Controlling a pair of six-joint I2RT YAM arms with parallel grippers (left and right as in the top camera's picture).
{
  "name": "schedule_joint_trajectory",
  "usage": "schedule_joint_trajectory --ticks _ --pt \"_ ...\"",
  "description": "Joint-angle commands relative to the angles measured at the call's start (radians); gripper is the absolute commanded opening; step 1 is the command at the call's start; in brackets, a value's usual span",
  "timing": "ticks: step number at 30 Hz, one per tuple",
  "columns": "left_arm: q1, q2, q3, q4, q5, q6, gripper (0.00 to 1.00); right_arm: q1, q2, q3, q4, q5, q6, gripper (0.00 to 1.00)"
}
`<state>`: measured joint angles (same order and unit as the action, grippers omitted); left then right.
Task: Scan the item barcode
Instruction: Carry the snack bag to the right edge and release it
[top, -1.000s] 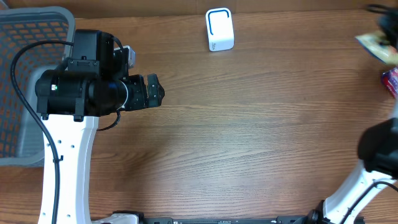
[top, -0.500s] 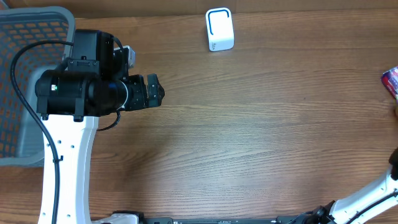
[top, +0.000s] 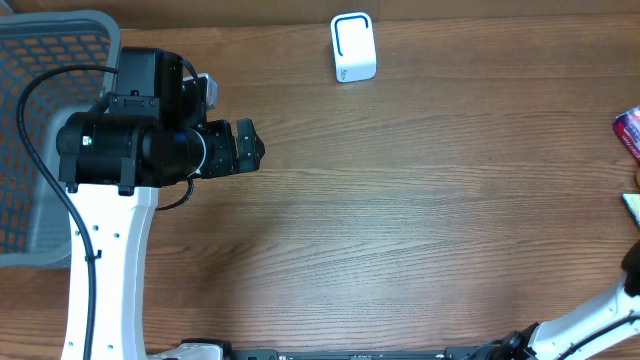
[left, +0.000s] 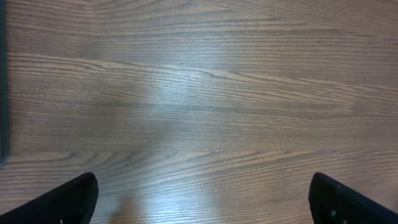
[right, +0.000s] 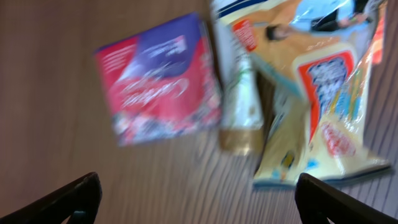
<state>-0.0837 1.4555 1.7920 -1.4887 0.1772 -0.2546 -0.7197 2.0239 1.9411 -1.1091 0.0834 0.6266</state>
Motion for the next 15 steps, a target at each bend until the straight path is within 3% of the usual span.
schedule_joint_trajectory --ticks 1,7,15 --pt "-0.002 -0.002 0.002 0.002 -0.009 0.008 1.00 0.038 -0.202 0.039 -0.053 -0.204 -0.033 1.00" --pt "-0.002 -0.002 0.002 0.002 -0.009 0.008 1.00 0.120 -0.389 0.032 -0.251 -0.280 -0.061 1.00" --pt "-0.002 -0.002 0.002 0.001 -0.009 0.008 1.00 0.501 -0.675 -0.205 -0.309 -0.222 -0.109 1.00"
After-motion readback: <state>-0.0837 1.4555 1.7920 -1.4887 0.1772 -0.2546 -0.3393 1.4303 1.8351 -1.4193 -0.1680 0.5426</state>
